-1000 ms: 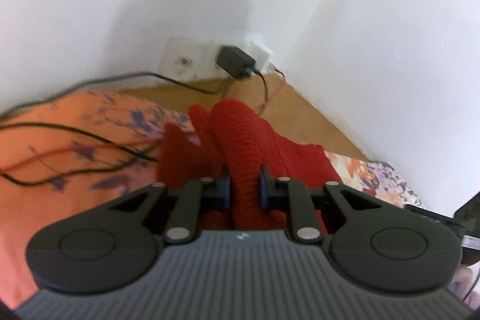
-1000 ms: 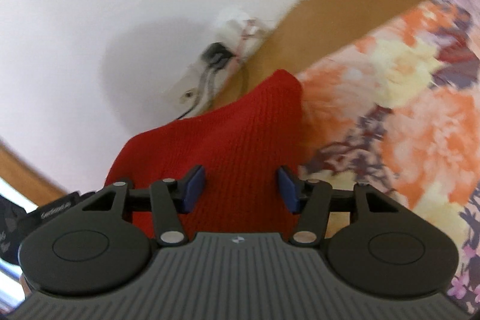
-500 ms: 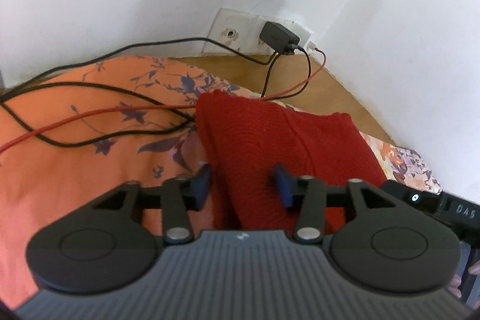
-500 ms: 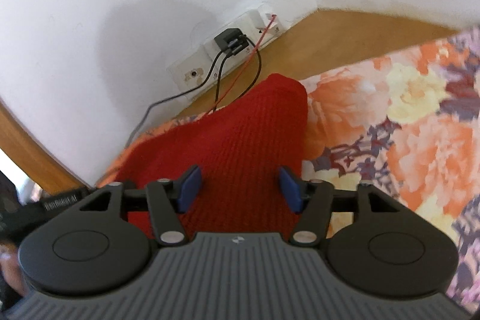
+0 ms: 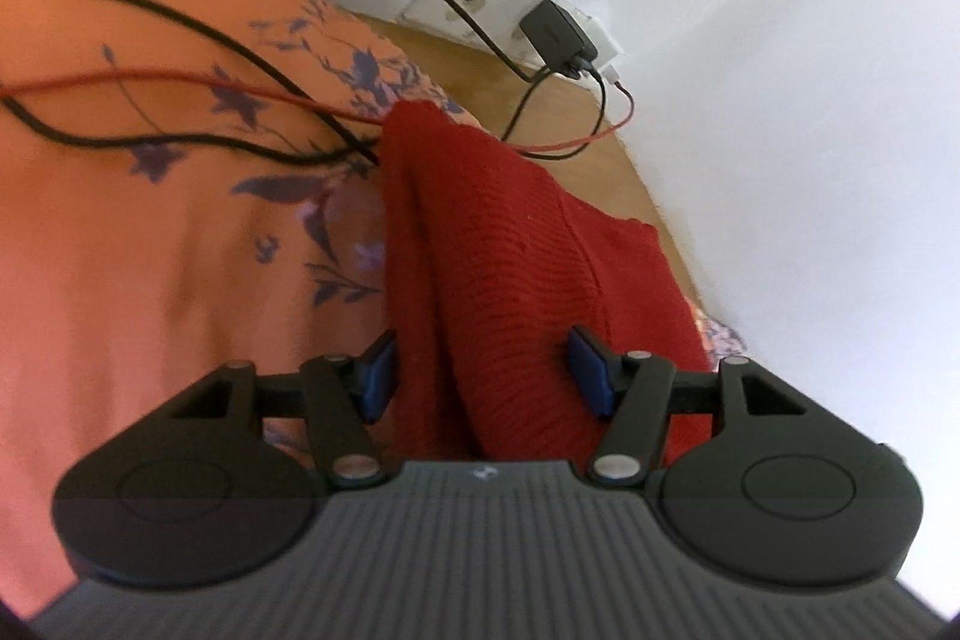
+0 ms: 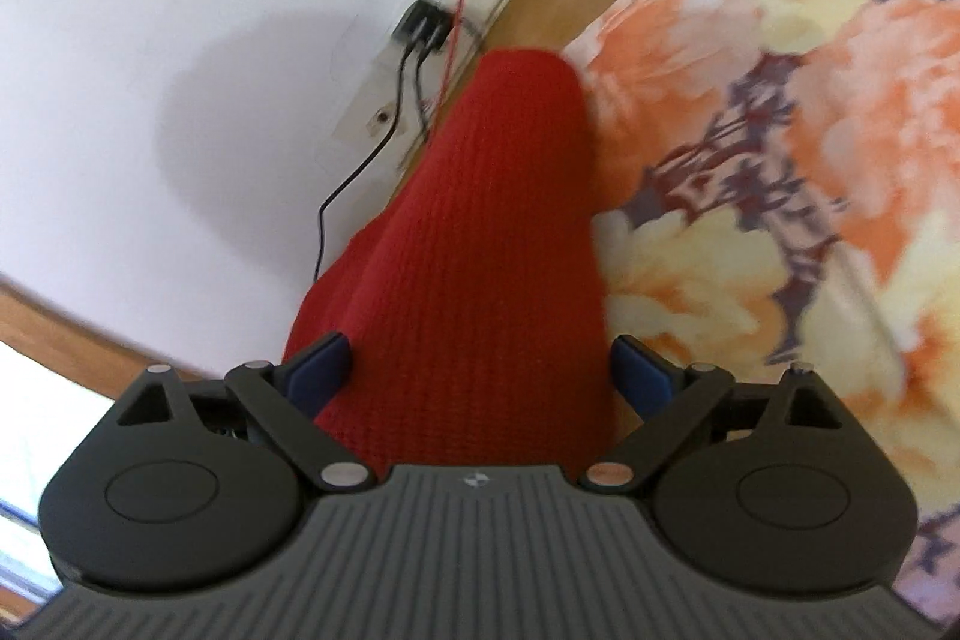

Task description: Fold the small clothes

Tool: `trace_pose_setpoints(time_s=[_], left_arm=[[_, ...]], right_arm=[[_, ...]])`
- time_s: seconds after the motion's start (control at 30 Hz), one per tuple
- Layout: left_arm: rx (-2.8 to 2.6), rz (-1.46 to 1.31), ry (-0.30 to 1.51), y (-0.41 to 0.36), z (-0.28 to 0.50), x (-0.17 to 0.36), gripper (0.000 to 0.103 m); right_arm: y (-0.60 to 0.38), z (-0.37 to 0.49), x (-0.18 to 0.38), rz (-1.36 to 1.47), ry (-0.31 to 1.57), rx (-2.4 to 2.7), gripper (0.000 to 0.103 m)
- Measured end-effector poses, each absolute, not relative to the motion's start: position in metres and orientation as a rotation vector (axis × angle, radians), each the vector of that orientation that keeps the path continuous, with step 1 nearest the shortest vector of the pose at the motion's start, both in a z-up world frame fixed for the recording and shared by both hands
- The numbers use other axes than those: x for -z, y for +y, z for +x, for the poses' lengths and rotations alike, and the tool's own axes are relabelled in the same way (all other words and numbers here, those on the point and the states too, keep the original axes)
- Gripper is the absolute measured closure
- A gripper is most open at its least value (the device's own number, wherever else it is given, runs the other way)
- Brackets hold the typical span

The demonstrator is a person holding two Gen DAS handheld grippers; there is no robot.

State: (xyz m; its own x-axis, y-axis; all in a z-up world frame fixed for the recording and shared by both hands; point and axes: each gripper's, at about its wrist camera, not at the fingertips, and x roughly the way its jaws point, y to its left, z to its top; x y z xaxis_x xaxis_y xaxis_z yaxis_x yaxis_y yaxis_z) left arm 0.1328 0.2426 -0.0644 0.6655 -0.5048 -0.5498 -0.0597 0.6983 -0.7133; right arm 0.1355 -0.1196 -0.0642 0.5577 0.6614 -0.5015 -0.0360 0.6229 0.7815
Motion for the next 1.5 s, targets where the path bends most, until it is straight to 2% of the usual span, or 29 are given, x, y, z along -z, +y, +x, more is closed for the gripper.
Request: trace_pose_setpoints(time_s=[0.1,0.13,0.2,0.23,0.3,0.4,0.7,0.97,1.17,1.33,1.5], left_arm=[[0.32,-0.817,0.816,0.244,0.136,0.071,0.042],[0.336,-0.817,0.81,0.244,0.136,0.071,0.046],[0.353,-0.804,0.794,0.242,0.134,0.069,0.058],[0.36,-0.8,0.787,0.242,0.133,0.067,0.063],[0.383,-0.817,0.773,0.241,0.131,0.061,0.065],[0.403,-0.808,0.742,0.236,0.124,0.044,0.066],[0.429,-0.758,0.656,0.206,0.089,-0.015,0.066],[0.469,-0.702,0.683,0.143,0.062,-0.03,0.066],[0.513,-0.63,0.752,0.097,0.065,-0.002,0.066],[0.477,-0.54,0.837,0.07,0.072,0.035,0.065],[0.439,-0.467,0.831,0.065,0.069,0.048,0.051]], right_arm=[[-0.109,0.138,0.067,0.786,0.891,-0.475,0.006],[-0.107,0.137,0.066,0.785,0.885,-0.472,0.008],[-0.105,0.134,0.061,0.763,0.867,-0.461,0.02],[-0.106,0.13,0.058,0.761,0.857,-0.46,0.024],[-0.11,0.126,0.051,0.784,0.843,-0.461,0.033],[-0.118,0.119,0.038,0.838,0.812,-0.483,0.036],[-0.142,0.083,-0.024,0.822,0.725,-0.527,0.036],[-0.2,0.031,-0.042,0.825,0.726,-0.47,0.036],[-0.24,0.006,-0.025,0.783,0.738,-0.367,0.036],[-0.261,0.001,0.017,0.732,0.798,-0.269,0.035],[-0.267,-0.004,0.044,0.702,0.812,-0.255,0.028]])
